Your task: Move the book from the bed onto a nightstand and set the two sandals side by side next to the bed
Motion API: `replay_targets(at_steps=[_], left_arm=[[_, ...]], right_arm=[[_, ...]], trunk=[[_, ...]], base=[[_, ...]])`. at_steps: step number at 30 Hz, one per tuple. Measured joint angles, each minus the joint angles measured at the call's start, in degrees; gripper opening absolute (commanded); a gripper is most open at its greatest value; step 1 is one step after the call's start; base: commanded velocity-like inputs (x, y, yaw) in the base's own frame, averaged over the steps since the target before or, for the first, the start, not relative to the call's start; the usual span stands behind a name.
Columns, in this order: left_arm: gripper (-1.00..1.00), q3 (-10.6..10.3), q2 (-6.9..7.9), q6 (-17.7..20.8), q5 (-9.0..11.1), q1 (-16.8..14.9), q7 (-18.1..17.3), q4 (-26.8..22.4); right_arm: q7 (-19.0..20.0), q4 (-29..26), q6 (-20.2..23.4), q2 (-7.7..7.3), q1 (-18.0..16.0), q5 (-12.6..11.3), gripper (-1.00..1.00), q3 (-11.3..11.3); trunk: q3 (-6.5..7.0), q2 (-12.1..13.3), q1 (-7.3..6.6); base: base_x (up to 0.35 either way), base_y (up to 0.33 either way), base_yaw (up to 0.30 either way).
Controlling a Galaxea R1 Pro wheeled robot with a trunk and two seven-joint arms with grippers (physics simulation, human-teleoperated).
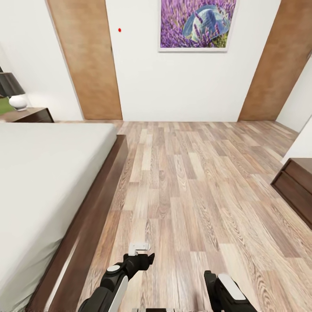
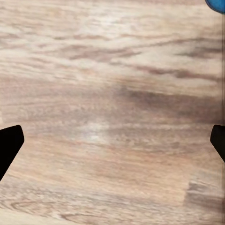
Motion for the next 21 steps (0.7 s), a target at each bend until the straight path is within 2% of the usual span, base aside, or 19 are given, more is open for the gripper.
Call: replay_targets(at_steps=[21], left_arm=[[1.0,0.0,0.0,0.1,0.1,0.0,0.0,0.0]], right_arm=[[0.0,0.0,0.1,0.0,0.0,0.0,1.0,0.0]], trunk=[[-4.66,-0.3,0.54]], base=[[0.0,0.0,0.0]])
